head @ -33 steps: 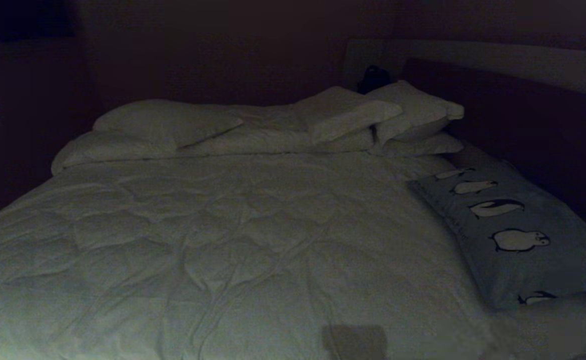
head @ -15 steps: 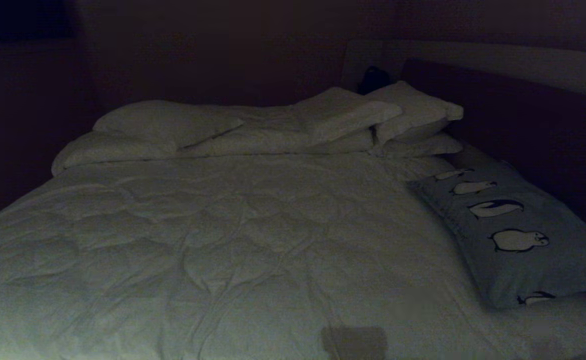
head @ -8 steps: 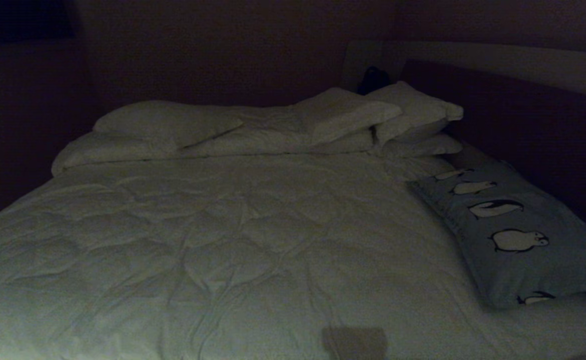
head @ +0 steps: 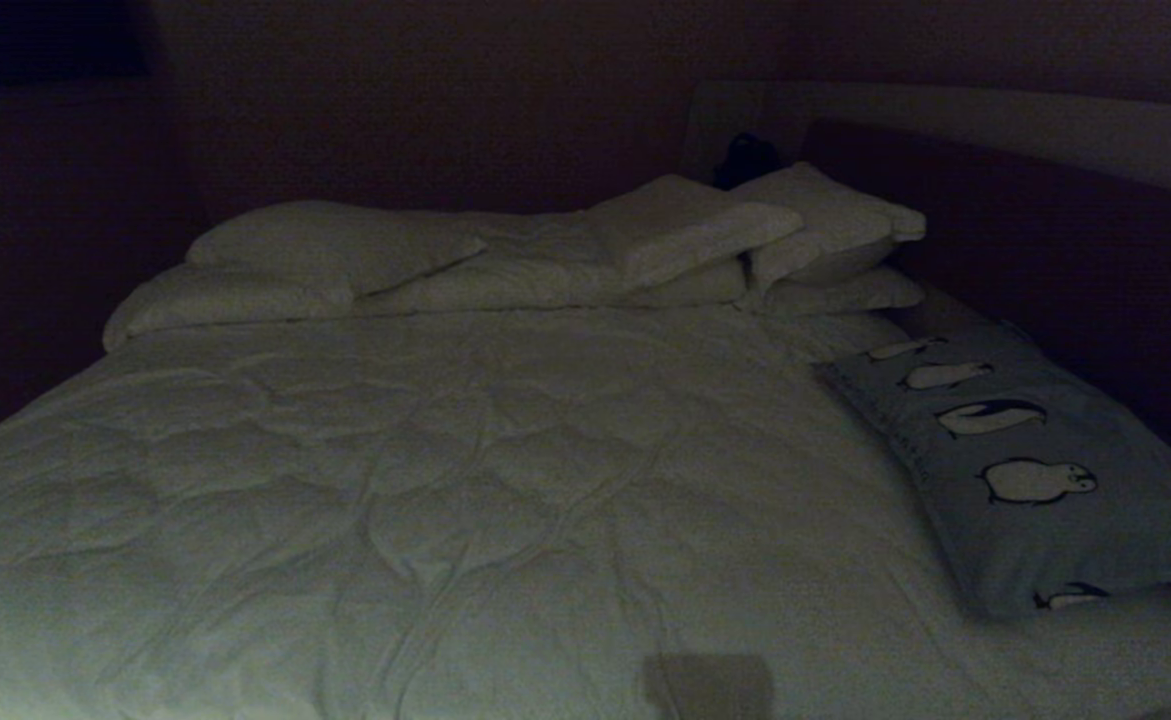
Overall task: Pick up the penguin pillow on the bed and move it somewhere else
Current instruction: Pick up the pillow
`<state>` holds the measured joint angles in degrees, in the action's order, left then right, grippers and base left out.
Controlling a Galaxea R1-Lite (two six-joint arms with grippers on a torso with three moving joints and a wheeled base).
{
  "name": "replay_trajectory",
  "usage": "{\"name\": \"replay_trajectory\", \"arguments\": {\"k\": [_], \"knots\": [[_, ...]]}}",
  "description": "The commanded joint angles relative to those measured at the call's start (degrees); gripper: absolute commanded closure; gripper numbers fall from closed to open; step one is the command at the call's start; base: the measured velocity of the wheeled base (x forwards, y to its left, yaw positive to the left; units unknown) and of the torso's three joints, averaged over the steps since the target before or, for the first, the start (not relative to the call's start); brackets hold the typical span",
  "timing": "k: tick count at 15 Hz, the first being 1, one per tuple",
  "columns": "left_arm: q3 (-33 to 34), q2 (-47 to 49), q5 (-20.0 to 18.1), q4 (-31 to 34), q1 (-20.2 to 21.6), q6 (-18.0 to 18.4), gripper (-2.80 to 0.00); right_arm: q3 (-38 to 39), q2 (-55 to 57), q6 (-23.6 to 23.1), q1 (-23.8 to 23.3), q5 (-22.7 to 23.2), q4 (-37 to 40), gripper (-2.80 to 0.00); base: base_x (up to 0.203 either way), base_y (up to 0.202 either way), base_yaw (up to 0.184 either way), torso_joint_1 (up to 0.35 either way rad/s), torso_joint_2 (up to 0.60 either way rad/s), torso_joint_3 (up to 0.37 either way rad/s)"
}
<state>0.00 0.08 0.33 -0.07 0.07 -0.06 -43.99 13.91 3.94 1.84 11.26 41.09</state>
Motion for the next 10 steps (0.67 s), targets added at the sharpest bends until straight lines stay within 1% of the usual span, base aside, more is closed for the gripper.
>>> {"name": "replay_trajectory", "arguments": {"k": [1, 5, 7, 10], "knots": [[0.00, 0.00, 0.02, -0.01, 0.01, -0.03, 0.00, 0.72, -0.99, 0.02, -0.07, 0.02, 0.13, 0.00, 0.000, 0.000, 0.000, 0.000, 0.00, 0.000], [0.00, 0.00, 0.02, -0.01, 0.01, -0.03, 0.00, 1.24, -2.18, 0.11, -0.31, 0.04, 0.04, 0.00, 0.000, 0.000, 0.000, 0.000, 0.00, 0.000], [0.00, 0.00, 0.02, -0.01, 0.01, -0.03, 0.00, 1.48, -4.60, 0.07, -0.88, -0.43, 0.09, 0.00, 0.000, 0.000, 0.000, 0.000, 0.00, 0.000], [0.00, 0.00, 0.02, -0.01, 0.01, -0.03, 0.00, 4.66, -9.68, 0.02, -1.12, -0.62, 0.27, 0.00, 0.000, 0.000, 0.000, 0.000, 0.00, 0.000]]}}
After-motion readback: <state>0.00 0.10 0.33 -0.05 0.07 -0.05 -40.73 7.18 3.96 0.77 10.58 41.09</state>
